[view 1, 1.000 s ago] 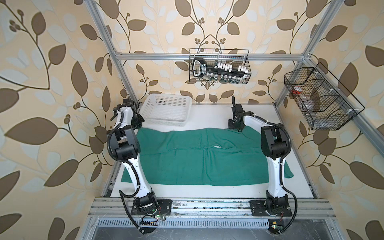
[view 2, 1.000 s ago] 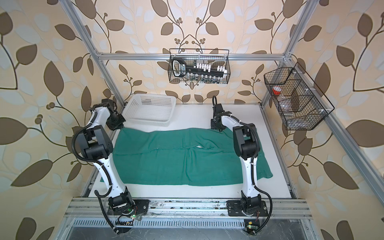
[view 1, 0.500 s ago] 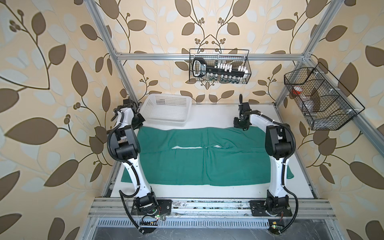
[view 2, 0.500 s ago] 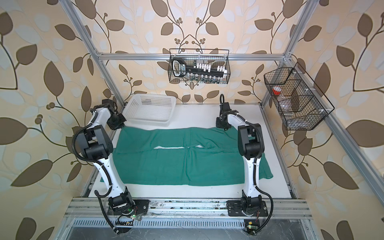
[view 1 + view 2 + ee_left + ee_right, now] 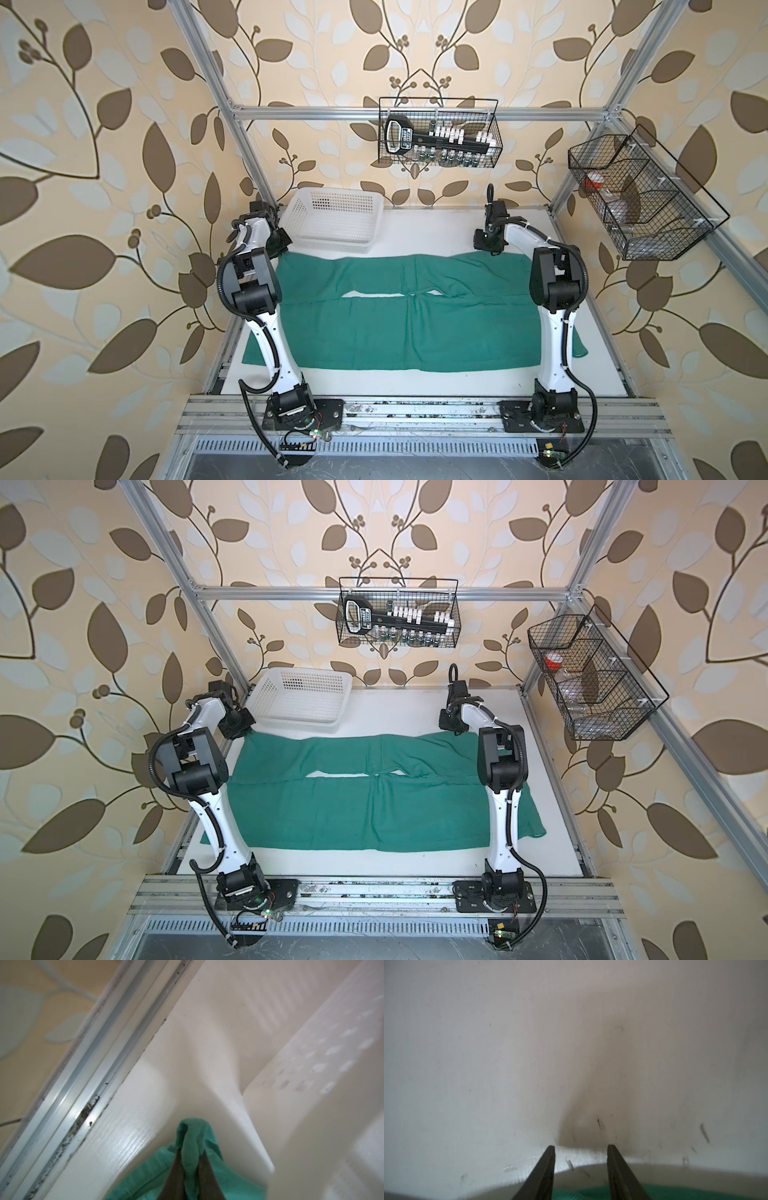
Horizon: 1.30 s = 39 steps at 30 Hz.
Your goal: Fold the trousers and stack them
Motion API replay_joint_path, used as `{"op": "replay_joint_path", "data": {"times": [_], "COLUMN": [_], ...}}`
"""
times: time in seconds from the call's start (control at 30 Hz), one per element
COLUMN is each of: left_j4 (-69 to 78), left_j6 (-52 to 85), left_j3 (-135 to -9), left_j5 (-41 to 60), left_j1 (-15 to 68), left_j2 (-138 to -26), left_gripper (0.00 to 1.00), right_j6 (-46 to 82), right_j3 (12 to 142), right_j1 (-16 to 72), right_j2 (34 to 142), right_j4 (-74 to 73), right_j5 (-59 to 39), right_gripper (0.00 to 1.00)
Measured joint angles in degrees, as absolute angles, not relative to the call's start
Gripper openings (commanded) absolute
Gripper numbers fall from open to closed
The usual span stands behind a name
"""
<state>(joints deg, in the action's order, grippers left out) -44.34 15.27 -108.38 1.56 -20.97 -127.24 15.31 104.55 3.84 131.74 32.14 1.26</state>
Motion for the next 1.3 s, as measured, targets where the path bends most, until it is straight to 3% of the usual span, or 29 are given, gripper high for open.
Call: {"op": "replay_joint_path", "data": {"times": [0.17,0.23,0.33,0.47,0.63,0.8,0.97,1.13,1.3], "left_j4": [-42.9,-42.3,-42.4,-42.9,-45.8,-49.4,-49.8,-44.2,-36.7], "left_j6": [14.5,13.8,12.8,12.3,12.5,14.7,18.5,24.8,30.0], "left_j3": [-110.1,-110.6,-112.8,-114.0,-114.3,-111.0,-99.8,-84.4,-74.7], "left_j5": [-1.3,-1.9,-2.9,-3.6,-3.8,-3.2,-0.3,7.4,12.1], "left_j1": [-20.6,-20.5,-19.8,-19.4,-19.0,-19.0,-19.0,-19.0,-18.7], "left_j2": [-127.2,-127.3,-128.4,-128.8,-128.5,-124.7,-115.2,-106.7,-106.0], "left_gripper": [0.18,0.26,0.52,0.63,0.69,0.7,0.68,0.56,0.44], "right_j6": [15.2,15.2,15.7,16.5,17.4,19.1,20.1,20.6,20.9], "right_j3": [99.9,95.8,89.4,79.5,70.1,64.7,62.9,61.0,60.7], "right_j1": [4.3,4.8,6.1,8.3,11.3,13.2,14.3,14.4,14.4], "right_j2": [125.6,120.6,113.6,107.3,106.0,106.0,105.2,104.2,104.1], "right_j4": [31.3,30.3,28.4,25.7,24.6,22.7,20.1,17.8,17.4], "right_j5": [0.6,-0.1,-1.6,-3.6,-5.0,-6.3,-6.2,-6.0,-6.0], "right_gripper": [0.5,0.5,0.5,0.48,0.47,0.45,0.45,0.45,0.45]}}
